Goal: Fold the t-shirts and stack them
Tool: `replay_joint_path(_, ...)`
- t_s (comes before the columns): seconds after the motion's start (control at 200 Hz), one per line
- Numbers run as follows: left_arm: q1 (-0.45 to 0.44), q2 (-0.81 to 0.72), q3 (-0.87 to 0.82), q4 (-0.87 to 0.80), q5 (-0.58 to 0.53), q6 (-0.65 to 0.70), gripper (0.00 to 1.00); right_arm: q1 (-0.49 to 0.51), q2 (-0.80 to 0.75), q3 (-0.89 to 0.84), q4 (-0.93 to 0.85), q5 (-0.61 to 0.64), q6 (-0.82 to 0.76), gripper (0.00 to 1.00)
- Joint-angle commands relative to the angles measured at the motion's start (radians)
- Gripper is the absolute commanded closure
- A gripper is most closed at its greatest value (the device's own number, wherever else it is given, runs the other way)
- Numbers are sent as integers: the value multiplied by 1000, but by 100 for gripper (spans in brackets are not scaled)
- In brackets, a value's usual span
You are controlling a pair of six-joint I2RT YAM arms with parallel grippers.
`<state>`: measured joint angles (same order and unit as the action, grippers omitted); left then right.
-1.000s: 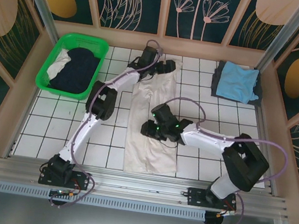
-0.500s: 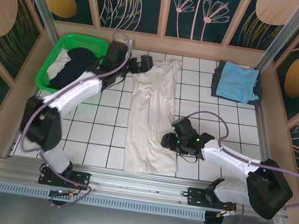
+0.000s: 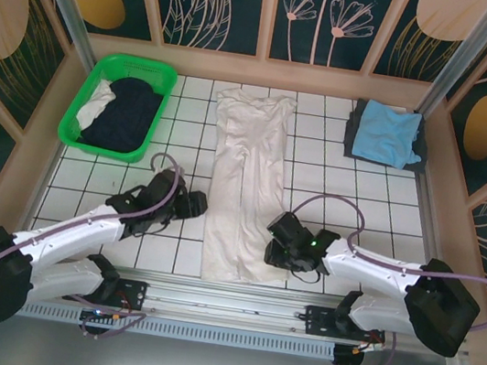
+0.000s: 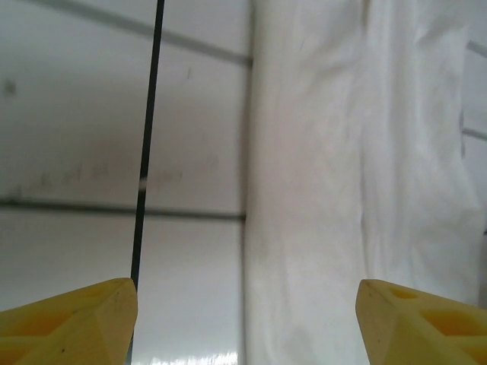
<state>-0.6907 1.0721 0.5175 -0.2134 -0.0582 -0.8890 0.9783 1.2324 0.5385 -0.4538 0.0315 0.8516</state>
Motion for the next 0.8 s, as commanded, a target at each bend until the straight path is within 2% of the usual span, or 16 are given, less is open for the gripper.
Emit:
replay_joint_path(0.0, -71, -14, 5, -80, -48, -104, 25, 31, -11, -17, -76, 62, 42, 57)
replay_joint_path(0.07, -116, -19, 12, -114, -76, -124, 25, 47, -17, -13, -109, 82, 56, 58)
replay_joint_path(0.195, -188, -3, 0, -86, -64, -165, 28, 79, -54, -17, -109, 77, 77, 75)
replay_joint_path(0.275, -229, 17, -15, -56, -39, -199, 29, 102, -81, -32, -94, 68, 95, 76)
replay_joint_path(0.36, -270, 8, -43, -39, -44, -242, 34, 127, -98, -43, -104, 71, 122, 75)
replay_joint_path(0.425, -300, 0, -58, -49, -55, -267, 35, 152, -116, -41, -130, 87, 152, 66)
replay_joint_path(0.515, -353, 11, -68, -54, -68, -299, 36, 187, -140, -38, -170, 106, 187, 62)
replay_joint_path(0.701, -487, 159, -9, -32, -87, -347, 35, 232, -123, -29, -264, 171, 247, 59)
replay_joint_path(0.796, -517, 224, 0, -30, -89, -371, 36, 263, -114, -34, -238, 175, 267, 58)
